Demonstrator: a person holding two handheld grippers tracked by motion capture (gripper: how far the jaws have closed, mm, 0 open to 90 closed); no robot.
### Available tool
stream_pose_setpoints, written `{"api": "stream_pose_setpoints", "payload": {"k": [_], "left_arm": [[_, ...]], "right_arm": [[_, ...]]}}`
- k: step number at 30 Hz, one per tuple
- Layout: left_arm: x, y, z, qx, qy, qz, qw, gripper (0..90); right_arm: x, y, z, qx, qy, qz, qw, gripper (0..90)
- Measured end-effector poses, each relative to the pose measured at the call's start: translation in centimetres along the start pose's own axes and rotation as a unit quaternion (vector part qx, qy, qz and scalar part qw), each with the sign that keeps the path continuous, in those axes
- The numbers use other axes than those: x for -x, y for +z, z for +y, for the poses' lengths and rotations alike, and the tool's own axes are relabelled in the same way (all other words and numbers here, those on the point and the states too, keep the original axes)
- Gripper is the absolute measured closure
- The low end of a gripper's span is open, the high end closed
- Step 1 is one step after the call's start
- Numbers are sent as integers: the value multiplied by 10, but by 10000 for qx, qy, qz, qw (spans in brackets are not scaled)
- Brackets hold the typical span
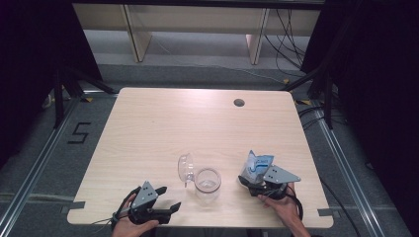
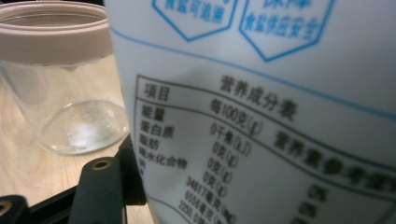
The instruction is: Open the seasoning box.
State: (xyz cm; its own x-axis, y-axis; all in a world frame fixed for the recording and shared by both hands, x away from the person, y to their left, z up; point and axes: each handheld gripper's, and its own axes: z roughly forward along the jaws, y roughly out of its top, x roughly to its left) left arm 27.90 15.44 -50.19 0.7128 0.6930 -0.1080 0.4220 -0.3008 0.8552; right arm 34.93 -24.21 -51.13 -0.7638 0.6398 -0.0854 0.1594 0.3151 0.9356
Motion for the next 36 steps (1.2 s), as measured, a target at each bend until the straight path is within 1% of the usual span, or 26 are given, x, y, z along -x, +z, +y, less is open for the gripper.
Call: {"api": "stream_pose_setpoints", "payload": {"k": [1,2,3,4,5,6,8,10,11,12,13,15,16,18,19,21,25,27,28,30,31,32,33,34,35,36], "left_arm": [[0,0,0,-1,3,1,10000,268],[0,0,0,2,15,-7,10000,267],[0,0,0,-4,41,-8,10000,267],[0,0,0,-4,38,-7,10000,266],[0,-1,0,-17,33,-3,10000,265],[1,0,-1,-24,-65,13,10000,262],[1,-1,-1,-32,-82,22,10000,255],[2,-1,-1,-26,-108,30,9999,248],[2,-1,-1,-27,-93,34,9999,244],[2,-1,-1,-36,-88,39,9999,238],[2,-1,-2,-40,-125,37,9999,236],[3,-3,-2,-109,-113,82,9998,231],[3,-3,-3,-63,-174,30,9998,229],[4,-4,-4,-88,-195,37,9998,227],[3,-4,-4,-80,-108,21,9999,227],[4,-6,-5,-126,-201,46,9997,226],[4,-7,-6,-116,-228,61,9997,225],[3,-8,-6,-145,-148,63,9998,224],[3,-7,-6,-142,-141,63,9998,224],[3,-7,-6,-112,-181,59,9998,225],[4,-6,-6,-97,-268,57,9996,225],[4,-6,-6,-122,-236,65,9996,225],[3,-6,-6,-113,-171,61,9998,225],[3,-6,-6,-131,-179,63,9997,225],[2,-6,-6,-131,-174,70,9997,225],[2,-6,-6,-114,-181,68,9997,225]], "right_arm": [[1,0,1,-16,-82,-5,10000,382],[0,0,1,-5,-56,13,10000,382],[-1,0,2,6,-50,-95,9999,382],[1,0,3,7,-171,-41,9998,382],[0,0,4,-5,-161,-53,9999,382],[-1,-1,6,-4,-150,-104,9998,383],[-2,0,8,124,-188,-195,9996,383],[-4,-2,12,-5,-213,-241,9995,383],[-2,0,13,-12,-356,-336,9988,383],[-2,-1,14,-15,-406,-335,9986,383],[-3,-1,15,-9,-320,-292,9991,383],[-4,0,17,20,-315,-392,9987,383],[-4,1,18,-2,-374,-370,9986,383],[-5,2,20,-16,-412,-464,9981,384],[-5,2,21,-10,-419,-485,9979,384],[-5,4,23,-43,-425,-482,9979,384],[-5,7,27,-19,-553,-628,9965,384],[-4,8,28,-84,-569,-629,9964,384],[-3,10,28,-61,-656,-663,9956,384],[-3,11,28,-99,-640,-704,9954,384],[-4,11,28,-168,-614,-690,9956,384],[-3,13,28,-110,-708,-728,9948,384],[-3,14,28,-112,-715,-761,9945,385],[-5,15,28,-167,-695,-736,9947,386],[-4,16,28,-158,-835,-796,9932,386],[-5,16,28,-181,-874,-786,9929,386]]}}
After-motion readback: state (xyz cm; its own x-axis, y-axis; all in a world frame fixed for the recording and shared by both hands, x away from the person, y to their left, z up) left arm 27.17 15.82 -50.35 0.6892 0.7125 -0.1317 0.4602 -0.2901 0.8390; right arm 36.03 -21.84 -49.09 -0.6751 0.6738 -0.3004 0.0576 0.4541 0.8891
